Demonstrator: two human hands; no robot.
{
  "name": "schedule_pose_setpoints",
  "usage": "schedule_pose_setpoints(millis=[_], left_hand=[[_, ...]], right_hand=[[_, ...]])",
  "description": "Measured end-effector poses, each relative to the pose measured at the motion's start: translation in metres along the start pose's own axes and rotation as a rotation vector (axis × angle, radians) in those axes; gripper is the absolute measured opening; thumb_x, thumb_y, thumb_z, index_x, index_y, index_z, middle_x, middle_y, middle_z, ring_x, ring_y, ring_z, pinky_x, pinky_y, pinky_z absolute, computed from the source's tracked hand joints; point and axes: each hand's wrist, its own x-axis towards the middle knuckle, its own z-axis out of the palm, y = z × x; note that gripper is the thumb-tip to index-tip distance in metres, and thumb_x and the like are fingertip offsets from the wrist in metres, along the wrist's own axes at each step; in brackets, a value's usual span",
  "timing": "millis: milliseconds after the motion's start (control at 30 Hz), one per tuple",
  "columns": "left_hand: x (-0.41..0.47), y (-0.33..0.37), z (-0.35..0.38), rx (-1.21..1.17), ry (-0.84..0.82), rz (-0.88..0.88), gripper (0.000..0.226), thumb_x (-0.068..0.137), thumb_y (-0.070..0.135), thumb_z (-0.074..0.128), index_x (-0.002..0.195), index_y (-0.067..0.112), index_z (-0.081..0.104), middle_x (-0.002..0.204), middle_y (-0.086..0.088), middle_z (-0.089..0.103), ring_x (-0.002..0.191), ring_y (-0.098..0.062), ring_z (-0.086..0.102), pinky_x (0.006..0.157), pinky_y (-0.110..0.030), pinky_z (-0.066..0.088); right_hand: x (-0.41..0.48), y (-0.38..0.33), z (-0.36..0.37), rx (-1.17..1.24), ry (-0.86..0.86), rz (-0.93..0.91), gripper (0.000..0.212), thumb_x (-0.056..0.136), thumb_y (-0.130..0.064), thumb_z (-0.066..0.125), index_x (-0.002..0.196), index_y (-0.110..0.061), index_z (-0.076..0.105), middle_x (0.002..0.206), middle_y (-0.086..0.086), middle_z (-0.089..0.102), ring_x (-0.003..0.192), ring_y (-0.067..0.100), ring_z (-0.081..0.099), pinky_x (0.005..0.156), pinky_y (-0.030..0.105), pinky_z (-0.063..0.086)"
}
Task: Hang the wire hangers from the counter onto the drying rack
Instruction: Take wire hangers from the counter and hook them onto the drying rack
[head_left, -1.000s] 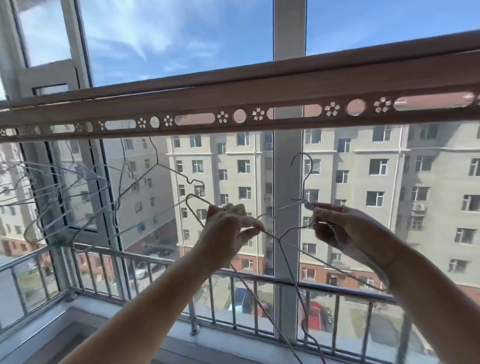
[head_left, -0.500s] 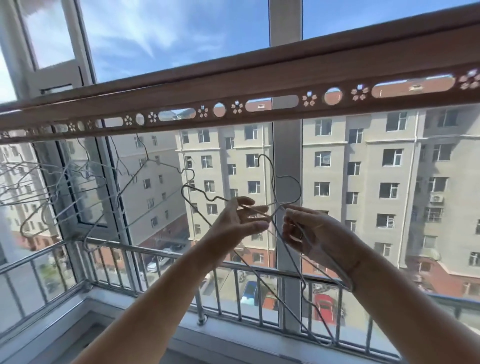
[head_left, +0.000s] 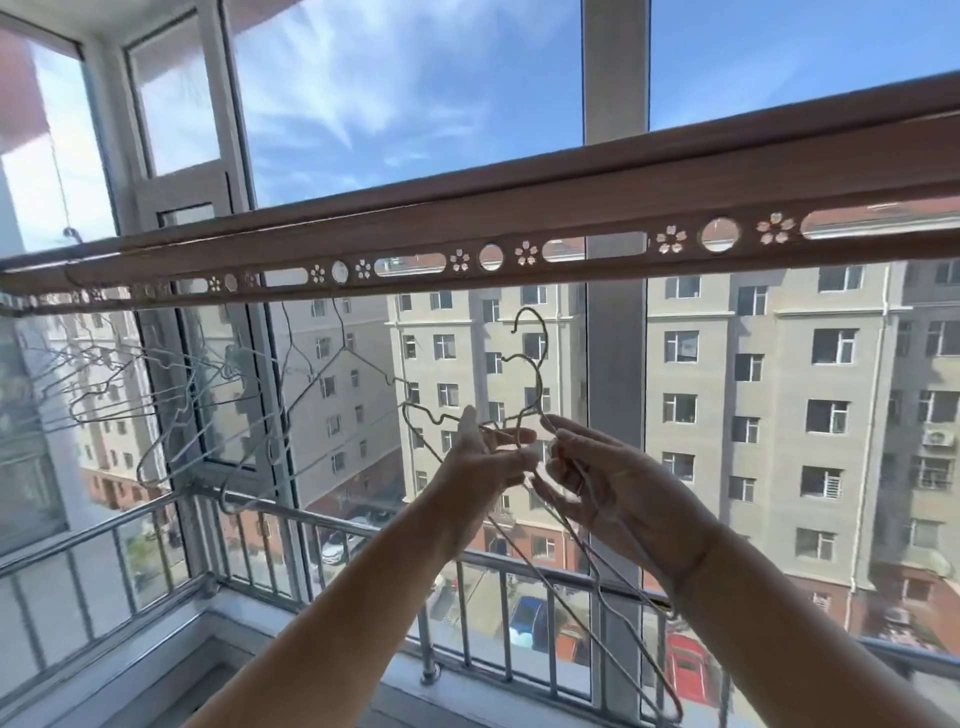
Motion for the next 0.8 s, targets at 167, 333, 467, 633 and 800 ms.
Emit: schedule_pose_setpoints(millis=[167, 333, 467, 633, 800], left_hand=[[0.009, 0.019, -0.029, 0.089, 0.081, 0.01, 0.029, 0.094, -0.001, 0.043, 0.12, -0.014, 0.044, 0.065, 0.005, 0.071, 0.053, -0.001, 0.055, 0.051, -0.013, 0.044], [0.015, 0.044, -0.052, 0.098, 0.186, 0.014, 0.027, 0.1, 0.011, 0.035, 0.097, -0.003, 0.057, 0.063, -0.006, 0.071, 0.054, -0.009, 0.042, 0.044, -0.012, 0.037], [0.023, 0.052, -0.065, -0.024, 0.149, -0.018, 0.03, 0.101, 0.011, 0.032, 0.091, 0.0, 0.058, 0.081, -0.014, 0.072, 0.053, -0.011, 0.036, 0.047, -0.016, 0.035], [0.044, 0.054, -0.079, -0.068, 0.141, -0.04, 0.022, 0.099, 0.01, 0.034, 0.102, -0.001, 0.053, 0.074, -0.011, 0.073, 0.047, -0.01, 0.033, 0.047, -0.021, 0.027], [0.062, 0.064, -0.078, -0.08, 0.084, -0.017, 0.023, 0.099, 0.009, 0.034, 0.106, -0.001, 0.053, 0.066, -0.005, 0.071, 0.043, -0.006, 0.034, 0.038, -0.013, 0.026]], right_hand=[[0.02, -0.009, 0.023, -0.105, 0.068, -0.112, 0.019, 0.088, -0.003, 0.053, 0.1, -0.01, 0.065, 0.059, -0.004, 0.063, 0.054, 0.006, 0.059, 0.083, 0.03, 0.044], [0.043, -0.019, 0.044, -0.192, 0.125, -0.273, 0.018, 0.088, -0.001, 0.053, 0.098, -0.01, 0.066, 0.056, -0.005, 0.063, 0.051, 0.005, 0.058, 0.072, 0.022, 0.047], [0.056, -0.021, 0.055, -0.253, 0.19, -0.321, 0.017, 0.088, 0.0, 0.054, 0.098, -0.006, 0.066, 0.062, 0.0, 0.061, 0.052, 0.006, 0.056, 0.06, 0.015, 0.048], [0.069, -0.021, 0.059, -0.281, 0.274, -0.357, 0.02, 0.088, 0.002, 0.054, 0.105, 0.001, 0.063, 0.071, 0.006, 0.057, 0.058, 0.01, 0.053, 0.052, 0.011, 0.047], [0.076, -0.015, 0.05, -0.325, 0.35, -0.379, 0.019, 0.088, 0.002, 0.052, 0.103, -0.002, 0.063, 0.072, 0.008, 0.058, 0.061, 0.012, 0.052, 0.06, 0.016, 0.044]])
